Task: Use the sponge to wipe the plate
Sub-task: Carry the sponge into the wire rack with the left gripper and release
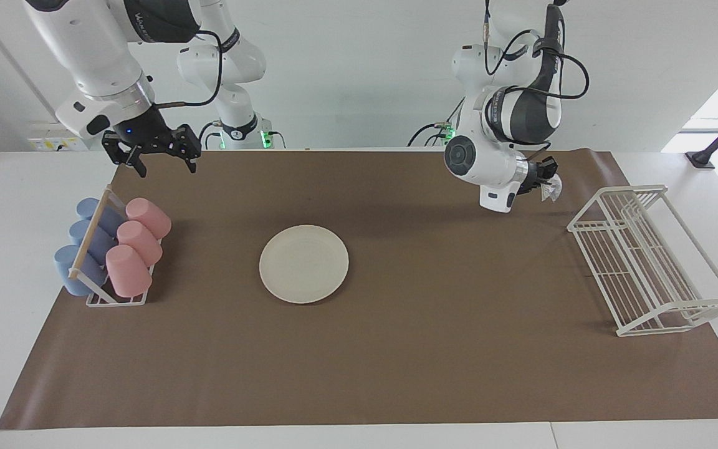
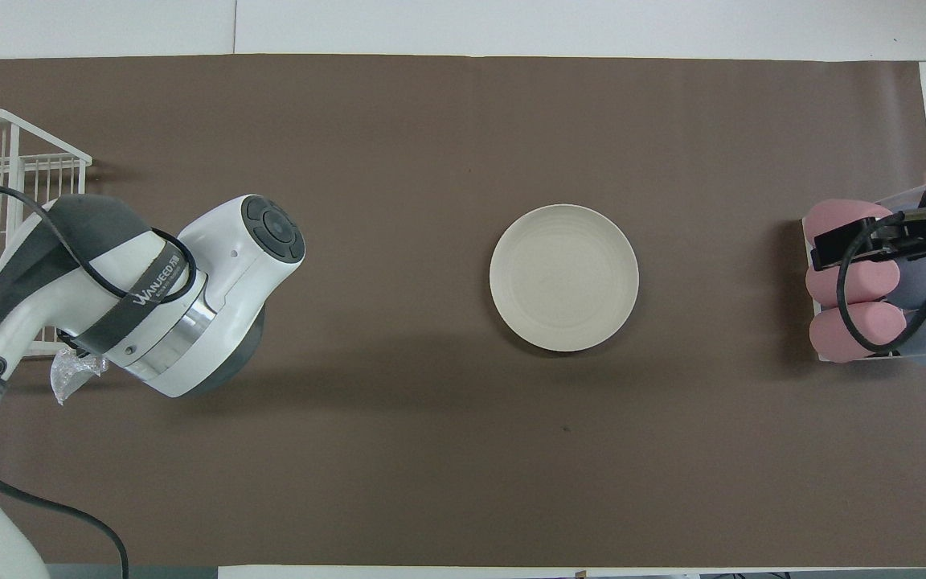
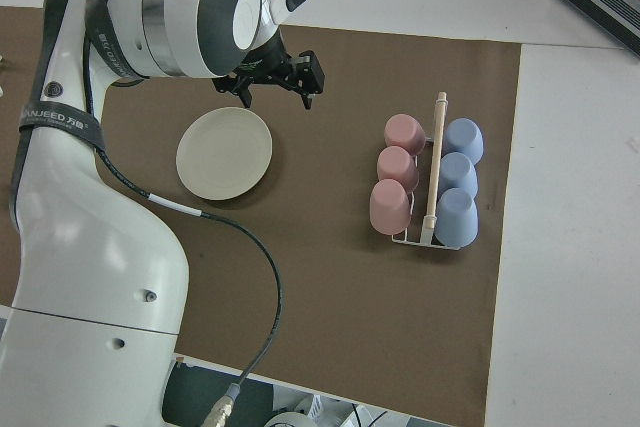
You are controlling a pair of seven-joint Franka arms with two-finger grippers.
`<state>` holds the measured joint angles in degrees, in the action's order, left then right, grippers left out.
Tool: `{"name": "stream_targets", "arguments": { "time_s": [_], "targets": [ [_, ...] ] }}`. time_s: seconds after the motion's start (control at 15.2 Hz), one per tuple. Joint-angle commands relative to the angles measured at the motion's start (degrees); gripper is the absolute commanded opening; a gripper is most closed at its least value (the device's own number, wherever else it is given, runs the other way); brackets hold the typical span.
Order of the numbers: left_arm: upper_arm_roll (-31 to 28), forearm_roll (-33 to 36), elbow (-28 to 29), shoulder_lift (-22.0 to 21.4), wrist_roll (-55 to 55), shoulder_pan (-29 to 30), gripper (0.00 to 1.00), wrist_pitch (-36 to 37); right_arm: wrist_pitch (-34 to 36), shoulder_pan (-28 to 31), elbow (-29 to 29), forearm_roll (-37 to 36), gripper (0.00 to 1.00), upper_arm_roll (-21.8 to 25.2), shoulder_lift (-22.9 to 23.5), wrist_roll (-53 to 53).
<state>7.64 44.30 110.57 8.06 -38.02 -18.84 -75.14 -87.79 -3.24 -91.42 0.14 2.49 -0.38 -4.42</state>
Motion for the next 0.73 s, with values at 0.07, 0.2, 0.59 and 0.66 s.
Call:
{"name": "stream_targets", "arguments": {
  "time_s": [0.07,0.2,0.59,0.66],
  "targets": [
    [-0.3,11.4,-7.6,7.9,-0.8,-0.7,0.00,6.0,2.4,0.0,3.2,-0.9,1.00,2.0,1.2,-5.2],
    [-0.4,18.5,-7.6,9.2,-0.7,-0.1,0.00,6.1,1.8,0.1,1.8,-0.8,1.00,2.9,0.6,-2.4],
    [-0.9,26.6,-10.1,13.5,-0.8,5.9,0.00,-3.2,1.7,0.0,0.8,0.2,1.00,2.7,-0.1,7.7],
    [-0.9,26.7,-10.2,13.6,-0.8,6.5,0.00,-4.8,1.3,0.0,0.6,0.4,1.00,2.7,-0.2,6.3]
  ]
}}
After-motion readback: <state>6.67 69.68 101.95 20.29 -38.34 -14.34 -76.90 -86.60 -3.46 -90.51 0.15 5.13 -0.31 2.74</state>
